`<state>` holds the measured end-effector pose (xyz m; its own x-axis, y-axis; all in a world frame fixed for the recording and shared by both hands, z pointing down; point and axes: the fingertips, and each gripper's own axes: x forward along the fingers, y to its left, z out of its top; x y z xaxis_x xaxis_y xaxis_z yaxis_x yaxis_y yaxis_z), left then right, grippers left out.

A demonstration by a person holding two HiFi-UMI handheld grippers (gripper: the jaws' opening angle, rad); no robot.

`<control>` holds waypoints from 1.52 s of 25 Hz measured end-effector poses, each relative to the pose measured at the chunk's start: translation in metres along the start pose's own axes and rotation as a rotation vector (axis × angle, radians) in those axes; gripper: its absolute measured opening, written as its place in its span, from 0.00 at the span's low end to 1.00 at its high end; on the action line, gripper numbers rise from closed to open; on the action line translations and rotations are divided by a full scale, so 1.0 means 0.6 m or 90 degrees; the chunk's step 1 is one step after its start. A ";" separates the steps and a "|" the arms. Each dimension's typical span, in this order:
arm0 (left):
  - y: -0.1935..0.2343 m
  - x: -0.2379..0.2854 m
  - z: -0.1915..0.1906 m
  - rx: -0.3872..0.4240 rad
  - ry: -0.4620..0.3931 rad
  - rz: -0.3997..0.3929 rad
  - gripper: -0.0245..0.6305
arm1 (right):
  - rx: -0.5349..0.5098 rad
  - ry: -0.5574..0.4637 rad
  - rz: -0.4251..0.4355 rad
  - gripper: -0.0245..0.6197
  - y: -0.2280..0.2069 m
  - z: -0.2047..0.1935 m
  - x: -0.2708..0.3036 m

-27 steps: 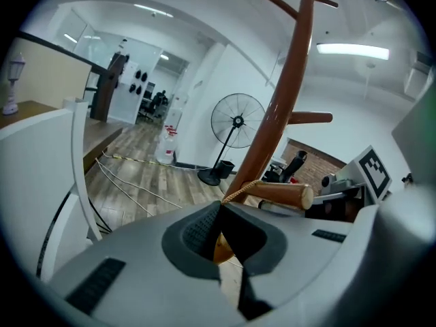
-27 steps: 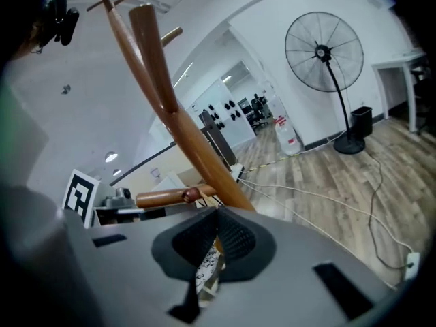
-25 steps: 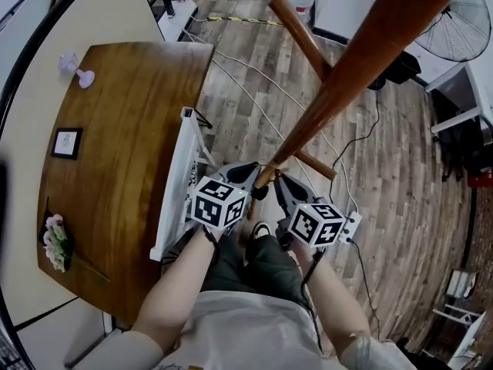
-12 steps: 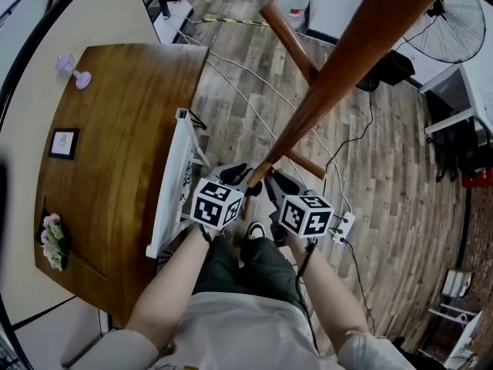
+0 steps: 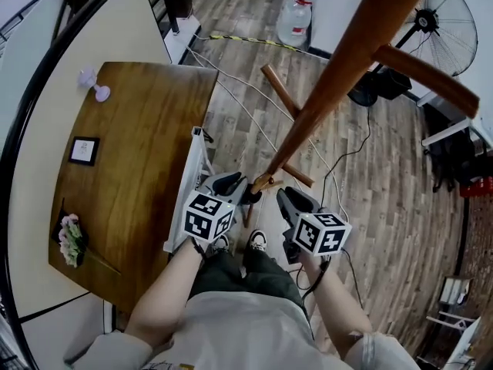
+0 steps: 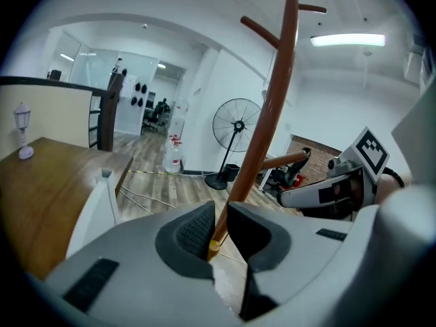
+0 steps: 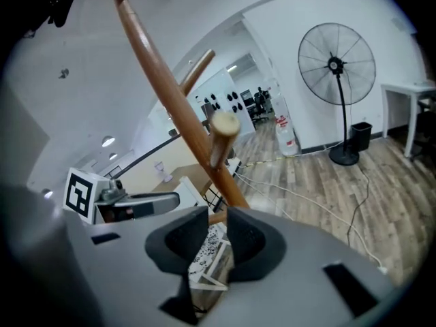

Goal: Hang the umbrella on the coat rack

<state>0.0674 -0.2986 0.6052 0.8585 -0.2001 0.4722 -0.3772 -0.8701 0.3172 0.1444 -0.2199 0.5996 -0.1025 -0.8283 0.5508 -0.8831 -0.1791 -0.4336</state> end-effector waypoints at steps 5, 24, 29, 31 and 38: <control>-0.027 -0.061 0.080 0.042 -0.028 -0.001 0.11 | -0.040 -0.010 0.033 0.18 0.057 0.060 -0.050; -0.078 -0.274 0.336 0.147 -0.205 0.043 0.08 | -0.223 -0.239 0.141 0.11 0.268 0.345 -0.247; -0.097 -0.344 0.401 0.178 -0.271 0.047 0.07 | -0.271 -0.292 0.152 0.08 0.313 0.385 -0.302; -0.108 -0.367 0.417 0.190 -0.288 0.043 0.07 | -0.268 -0.308 0.165 0.06 0.325 0.397 -0.321; -0.131 -0.422 0.447 0.221 -0.327 0.058 0.06 | -0.314 -0.326 0.173 0.04 0.344 0.408 -0.370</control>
<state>-0.0273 -0.3004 0.2401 0.9181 -0.3963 0.0021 -0.3961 -0.9177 -0.0317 0.0972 -0.2029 0.2135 -0.2269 -0.9738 0.0176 -0.9717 0.2251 -0.0719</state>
